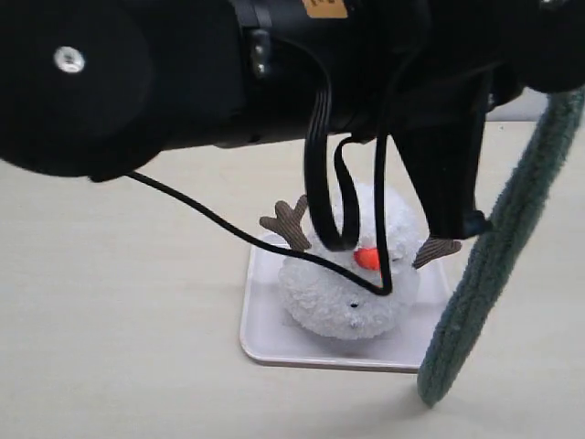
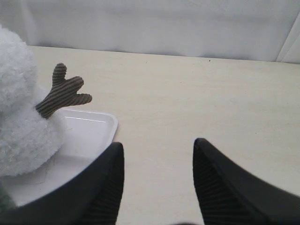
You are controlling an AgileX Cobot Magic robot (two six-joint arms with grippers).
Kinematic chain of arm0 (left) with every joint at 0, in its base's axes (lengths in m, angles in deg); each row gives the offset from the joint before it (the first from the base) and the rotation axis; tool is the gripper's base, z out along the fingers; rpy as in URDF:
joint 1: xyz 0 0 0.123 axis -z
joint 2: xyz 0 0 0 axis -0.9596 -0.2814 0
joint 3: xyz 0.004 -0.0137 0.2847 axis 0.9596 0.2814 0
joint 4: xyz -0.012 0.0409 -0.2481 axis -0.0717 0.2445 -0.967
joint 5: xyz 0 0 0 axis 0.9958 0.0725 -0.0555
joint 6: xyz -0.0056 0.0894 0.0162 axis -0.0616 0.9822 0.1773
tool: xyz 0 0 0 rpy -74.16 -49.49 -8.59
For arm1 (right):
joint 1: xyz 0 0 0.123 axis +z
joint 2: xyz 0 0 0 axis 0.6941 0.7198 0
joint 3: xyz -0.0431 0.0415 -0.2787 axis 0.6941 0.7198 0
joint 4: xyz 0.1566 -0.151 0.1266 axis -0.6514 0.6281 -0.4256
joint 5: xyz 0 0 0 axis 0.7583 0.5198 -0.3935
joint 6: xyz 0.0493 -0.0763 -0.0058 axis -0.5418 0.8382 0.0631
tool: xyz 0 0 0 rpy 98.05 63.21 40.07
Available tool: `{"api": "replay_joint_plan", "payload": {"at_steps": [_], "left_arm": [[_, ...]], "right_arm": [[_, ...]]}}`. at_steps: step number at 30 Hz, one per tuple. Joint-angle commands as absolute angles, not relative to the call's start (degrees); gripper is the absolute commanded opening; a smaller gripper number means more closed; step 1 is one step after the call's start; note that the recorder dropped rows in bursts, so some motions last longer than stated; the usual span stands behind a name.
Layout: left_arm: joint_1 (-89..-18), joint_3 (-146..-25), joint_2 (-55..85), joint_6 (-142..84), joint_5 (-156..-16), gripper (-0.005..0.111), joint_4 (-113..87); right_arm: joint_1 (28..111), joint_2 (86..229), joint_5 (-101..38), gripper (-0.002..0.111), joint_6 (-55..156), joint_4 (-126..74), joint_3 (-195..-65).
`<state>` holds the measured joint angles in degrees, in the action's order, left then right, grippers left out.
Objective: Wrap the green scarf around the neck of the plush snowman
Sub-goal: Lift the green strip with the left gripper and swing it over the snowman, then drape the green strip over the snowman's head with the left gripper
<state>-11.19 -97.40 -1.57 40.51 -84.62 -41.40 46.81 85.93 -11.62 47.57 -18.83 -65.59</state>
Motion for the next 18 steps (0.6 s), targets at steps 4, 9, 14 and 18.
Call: {"api": "replay_joint_plan", "payload": {"at_steps": [4, 9, 14, 18], "left_arm": [[-18.13, -97.32, -5.97, 40.06, -96.07, 0.0, -41.81], [-21.8, -97.32, -7.84, 39.53, -96.48, 0.0, -42.51], [-23.58, -97.32, -10.1, 38.3, -94.97, 0.0, -42.4], [-23.69, -97.32, -12.29, 38.3, -94.97, 0.0, -42.16]], "right_arm": [[46.6, 85.67, -11.92, 0.045, 47.52, -19.16, -65.48], [46.6, 85.67, -11.92, 0.045, 47.52, -19.16, -65.48], [46.6, 85.67, -11.92, 0.045, 47.52, -19.16, -65.48], [46.6, 85.67, -11.92, 0.045, 47.52, -19.16, -65.48]]}}
